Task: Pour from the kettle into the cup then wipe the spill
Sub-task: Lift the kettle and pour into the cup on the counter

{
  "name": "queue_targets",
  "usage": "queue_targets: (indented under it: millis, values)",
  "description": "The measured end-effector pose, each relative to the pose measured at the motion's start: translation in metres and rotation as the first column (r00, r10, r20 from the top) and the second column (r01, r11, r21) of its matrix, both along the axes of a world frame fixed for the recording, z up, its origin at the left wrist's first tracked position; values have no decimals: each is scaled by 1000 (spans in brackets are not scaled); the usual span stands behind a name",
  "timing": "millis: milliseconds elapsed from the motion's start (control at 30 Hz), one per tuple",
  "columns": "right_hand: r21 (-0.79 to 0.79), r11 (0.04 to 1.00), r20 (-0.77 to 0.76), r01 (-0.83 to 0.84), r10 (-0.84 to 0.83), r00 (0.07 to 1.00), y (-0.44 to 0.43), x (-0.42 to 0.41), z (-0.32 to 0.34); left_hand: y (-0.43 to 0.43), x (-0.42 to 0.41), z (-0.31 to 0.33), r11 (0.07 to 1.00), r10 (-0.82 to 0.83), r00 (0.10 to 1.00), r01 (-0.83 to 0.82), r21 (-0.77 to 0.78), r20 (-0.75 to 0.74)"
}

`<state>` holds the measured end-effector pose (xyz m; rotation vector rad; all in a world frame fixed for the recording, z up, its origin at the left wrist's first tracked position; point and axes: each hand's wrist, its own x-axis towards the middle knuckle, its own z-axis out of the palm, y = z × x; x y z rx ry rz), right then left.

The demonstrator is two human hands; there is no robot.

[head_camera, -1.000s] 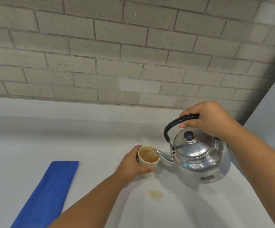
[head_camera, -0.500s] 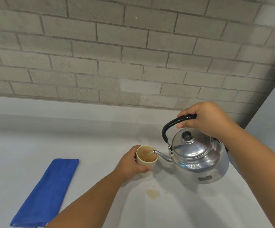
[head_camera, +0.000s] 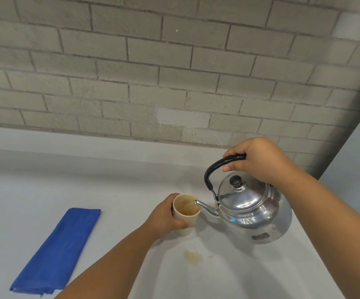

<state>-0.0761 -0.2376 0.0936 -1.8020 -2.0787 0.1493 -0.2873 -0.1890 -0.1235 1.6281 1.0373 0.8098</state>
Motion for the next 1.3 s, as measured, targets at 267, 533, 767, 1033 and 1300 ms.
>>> queue_targets:
  millis: [267, 533, 767, 1033, 1300]
  values:
    - [30, 999, -244, 16, -9, 970, 0, 27, -14, 1, -10, 23, 997, -57, 983, 47, -59, -174]
    - [69, 993, -496, 100, -53, 867, 5, 64, -30, 12, 28, 114, 962, 47, 939, 49, 270, -340]
    - [69, 986, -653, 152, -70, 754, 17, 107, -34, 31, 116, 187, 915, -95, 916, 234, 327, -391]
    - [39, 988, -695, 148, -79, 715, 41, 167, -39, 57, 190, 201, 861, -38, 808, 325, 390, -588]
    - [-2, 993, -121, 121, -120, 985, 73, 209, -40, 88, 241, 187, 845, -13, 726, 375, 381, -687]
